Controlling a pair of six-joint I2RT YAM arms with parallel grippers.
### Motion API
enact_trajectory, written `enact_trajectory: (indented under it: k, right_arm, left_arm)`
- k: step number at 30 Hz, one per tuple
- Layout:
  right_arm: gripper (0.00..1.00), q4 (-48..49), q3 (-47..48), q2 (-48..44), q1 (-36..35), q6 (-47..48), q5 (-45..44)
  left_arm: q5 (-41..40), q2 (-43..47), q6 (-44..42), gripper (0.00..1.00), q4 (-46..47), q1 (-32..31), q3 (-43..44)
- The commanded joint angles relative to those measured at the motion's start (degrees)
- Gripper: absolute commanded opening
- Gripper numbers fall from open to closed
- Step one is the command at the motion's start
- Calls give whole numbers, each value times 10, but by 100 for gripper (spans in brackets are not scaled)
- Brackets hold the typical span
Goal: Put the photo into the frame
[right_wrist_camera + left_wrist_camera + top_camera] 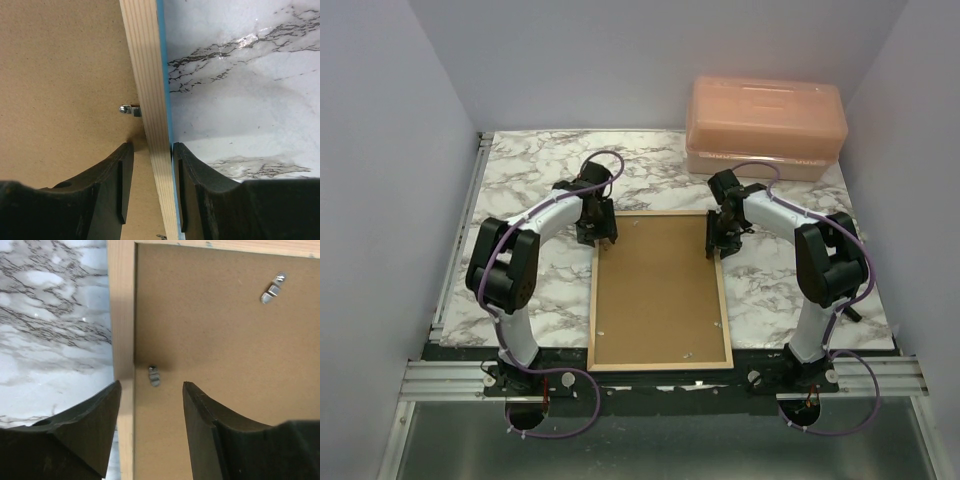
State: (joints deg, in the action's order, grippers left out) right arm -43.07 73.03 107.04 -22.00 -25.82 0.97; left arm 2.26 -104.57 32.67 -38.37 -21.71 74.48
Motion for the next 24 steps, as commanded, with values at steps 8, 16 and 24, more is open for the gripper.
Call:
enact_trajectory:
  k: [8,16,24]
  right_arm:
    - [44,6,-10,-3,2,4,18]
    - [44,8,-13,-1,2,5,25]
    - [44,14,-19,3,2,5,33]
  left_arm:
    - [-77,-56,2,36,-17,-33,10]
    - [-91,-23,-1,58,-22,-33,4]
    - [-109,-42,12,61,-44,-33,20]
